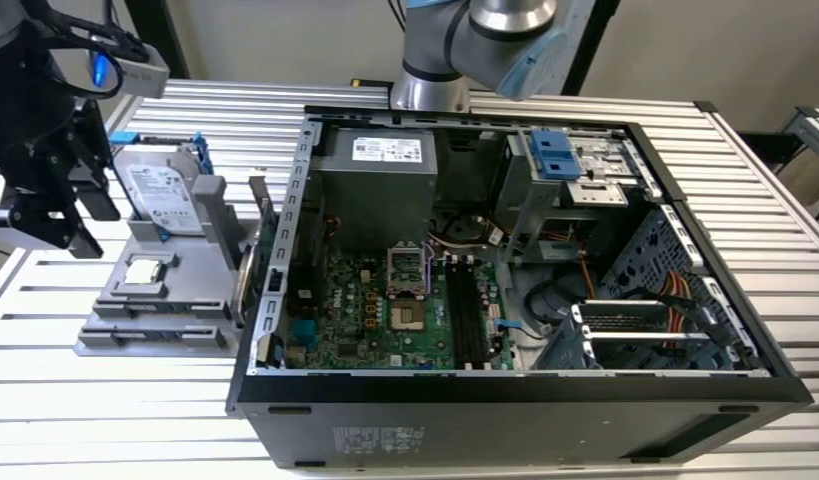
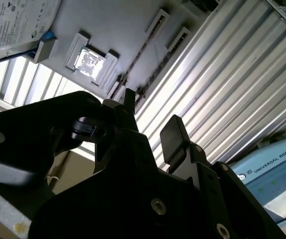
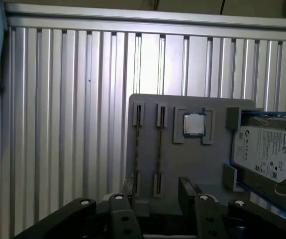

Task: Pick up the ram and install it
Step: 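Pick up the ram and move it above insertion slot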

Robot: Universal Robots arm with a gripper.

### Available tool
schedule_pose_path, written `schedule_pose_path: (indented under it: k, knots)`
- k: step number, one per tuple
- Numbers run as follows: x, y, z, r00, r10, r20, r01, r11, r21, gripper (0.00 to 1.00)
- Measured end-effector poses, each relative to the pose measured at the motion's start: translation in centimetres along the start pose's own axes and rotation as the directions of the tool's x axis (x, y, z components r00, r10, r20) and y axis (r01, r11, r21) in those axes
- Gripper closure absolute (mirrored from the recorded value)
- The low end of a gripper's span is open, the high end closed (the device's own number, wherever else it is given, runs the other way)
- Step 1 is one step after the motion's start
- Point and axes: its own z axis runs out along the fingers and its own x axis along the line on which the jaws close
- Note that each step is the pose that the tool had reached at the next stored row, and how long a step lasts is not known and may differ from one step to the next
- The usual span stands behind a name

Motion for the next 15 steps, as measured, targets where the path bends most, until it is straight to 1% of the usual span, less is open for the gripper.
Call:
schedule_pose_path:
  k: [15]
  knots:
    - [0.03,-0.02,0.9,1.0,0.0,0.0,0.0,1.0,0.0,0.0]
